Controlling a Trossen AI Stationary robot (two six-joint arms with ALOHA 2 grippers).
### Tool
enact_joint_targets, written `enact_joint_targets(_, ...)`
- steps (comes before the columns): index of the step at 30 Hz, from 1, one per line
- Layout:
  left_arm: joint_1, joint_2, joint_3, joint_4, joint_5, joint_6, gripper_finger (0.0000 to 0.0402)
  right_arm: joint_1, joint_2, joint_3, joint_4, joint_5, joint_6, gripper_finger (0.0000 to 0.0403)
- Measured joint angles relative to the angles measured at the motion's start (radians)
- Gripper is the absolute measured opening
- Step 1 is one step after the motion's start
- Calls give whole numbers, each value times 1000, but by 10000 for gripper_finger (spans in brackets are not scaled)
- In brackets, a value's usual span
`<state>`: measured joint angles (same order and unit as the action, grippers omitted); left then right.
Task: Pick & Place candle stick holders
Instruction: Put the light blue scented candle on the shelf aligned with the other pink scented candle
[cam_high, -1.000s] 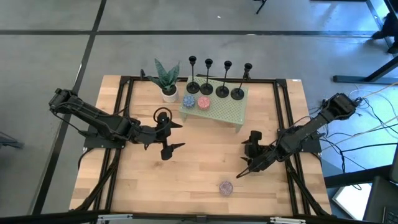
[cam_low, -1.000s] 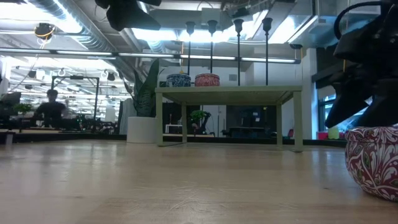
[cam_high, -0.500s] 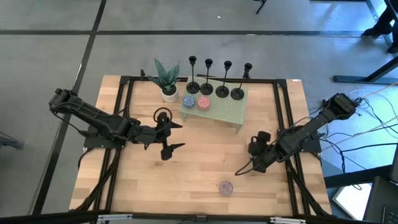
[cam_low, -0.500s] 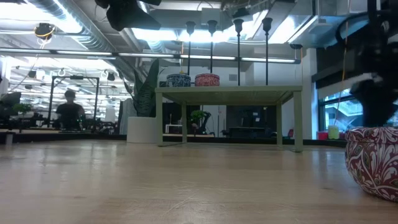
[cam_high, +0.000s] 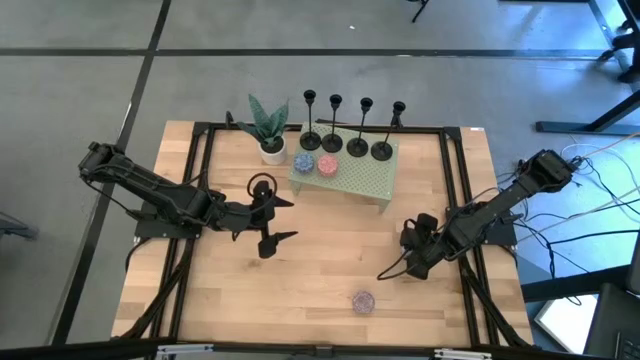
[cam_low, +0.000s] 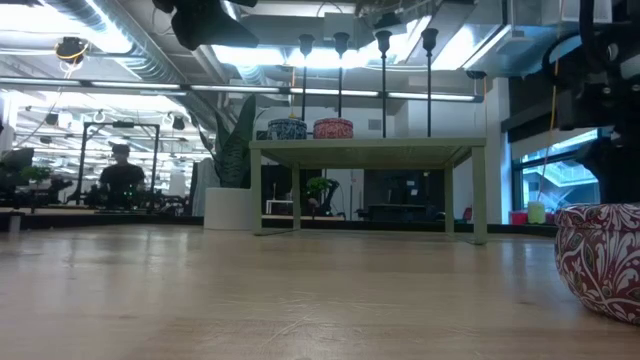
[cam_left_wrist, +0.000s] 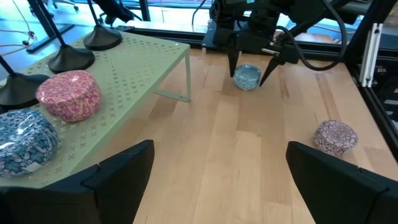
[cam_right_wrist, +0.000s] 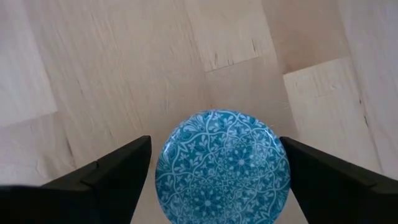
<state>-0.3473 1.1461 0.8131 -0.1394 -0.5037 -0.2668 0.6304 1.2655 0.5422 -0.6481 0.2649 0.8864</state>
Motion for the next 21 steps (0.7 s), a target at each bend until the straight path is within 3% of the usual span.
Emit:
enact_joint_targets(10,0,0,0,0,0,0,363,0,-1,0,1,-3,1,290)
enact_joint_targets(21,0,0,0,0,0,0,363,0,0,7,59,54,4,309)
